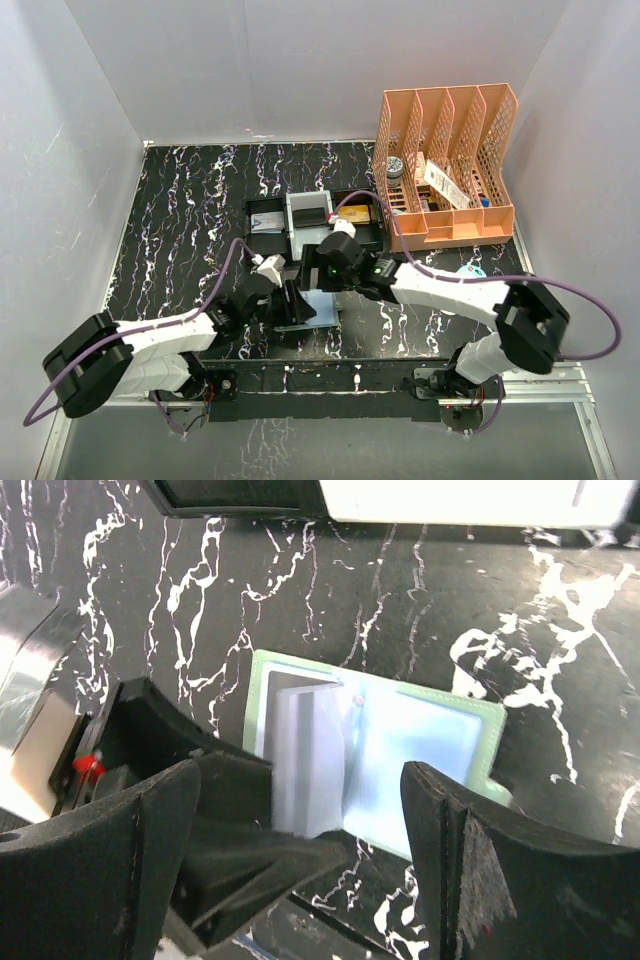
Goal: Take the credit cards out of the card holder
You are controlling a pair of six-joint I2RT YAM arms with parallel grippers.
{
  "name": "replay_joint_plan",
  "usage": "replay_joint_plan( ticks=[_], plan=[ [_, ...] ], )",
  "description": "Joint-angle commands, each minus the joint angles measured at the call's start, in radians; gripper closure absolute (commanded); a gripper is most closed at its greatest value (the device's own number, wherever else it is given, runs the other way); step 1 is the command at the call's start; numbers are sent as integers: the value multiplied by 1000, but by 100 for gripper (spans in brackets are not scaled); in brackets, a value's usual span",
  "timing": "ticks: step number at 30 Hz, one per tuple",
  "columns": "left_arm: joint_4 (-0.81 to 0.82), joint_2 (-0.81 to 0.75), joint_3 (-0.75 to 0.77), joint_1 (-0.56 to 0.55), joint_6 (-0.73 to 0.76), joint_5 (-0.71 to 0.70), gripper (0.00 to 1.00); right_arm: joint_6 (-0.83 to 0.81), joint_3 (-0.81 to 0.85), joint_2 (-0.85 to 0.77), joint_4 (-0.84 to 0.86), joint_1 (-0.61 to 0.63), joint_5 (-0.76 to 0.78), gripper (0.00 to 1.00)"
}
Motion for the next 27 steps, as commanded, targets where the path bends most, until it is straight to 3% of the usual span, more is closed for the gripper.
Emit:
replay_joint_plan(
  ticks=[1,6,16,27],
  plan=[
    [89,90,96,3,42,45,54,64,-92,-136,56,-38,10,21],
    [147,195,153,0,49,158,52,94,-209,-219,143,-91,-75,29],
    [31,200,204,-5,60,132,45,88,-270,-260,179,-120,-117,38],
    [-130,85,173,-5,-13,-69,49,-20,-258,-172,236,-162,-274,55]
  ],
)
